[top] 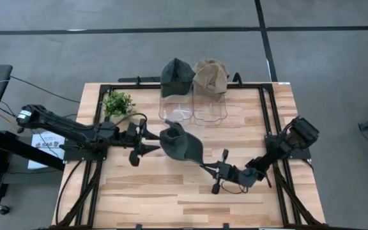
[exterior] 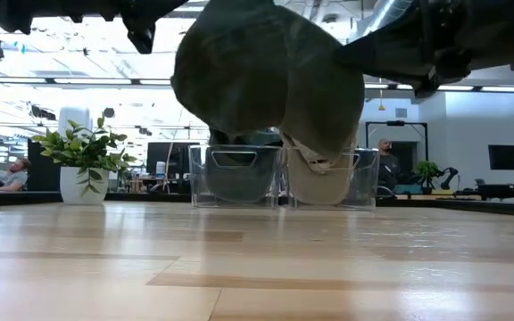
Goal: Pick & Place hat
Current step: Put the black cap into the left transparent bin
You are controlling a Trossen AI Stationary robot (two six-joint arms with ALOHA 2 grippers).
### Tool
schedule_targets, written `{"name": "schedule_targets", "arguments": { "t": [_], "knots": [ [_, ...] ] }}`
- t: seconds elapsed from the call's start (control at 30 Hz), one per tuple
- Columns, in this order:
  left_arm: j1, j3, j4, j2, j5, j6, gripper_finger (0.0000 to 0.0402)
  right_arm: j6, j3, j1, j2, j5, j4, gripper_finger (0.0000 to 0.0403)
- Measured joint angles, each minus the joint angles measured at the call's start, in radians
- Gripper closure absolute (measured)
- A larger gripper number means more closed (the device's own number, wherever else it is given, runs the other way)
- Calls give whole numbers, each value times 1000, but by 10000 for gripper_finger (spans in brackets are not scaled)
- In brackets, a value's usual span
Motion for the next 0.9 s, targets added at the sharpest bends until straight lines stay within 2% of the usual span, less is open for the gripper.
{"name": "schedule_targets", "arguments": {
  "t": [0.23, 0.5, 0.7, 0.8, 0.9],
  "knots": [
    [-27, 11, 68, 141, -2, 7, 230, 78, 37, 9, 86, 48, 52, 402],
    [-24, 43, 119, 222, -3, 138, 230, 84, 62, 52, 100, 116, 29, 402],
    [-38, 58, 134, 224, -12, 369, 230, 85, 62, 67, 99, 163, 25, 402],
    [-88, 64, 131, 224, -81, 546, 230, 84, 62, 80, 99, 198, 25, 402],
    [-153, 64, 111, 224, -251, 698, 230, 60, 62, 94, 98, 217, 18, 402]
  ]
}}
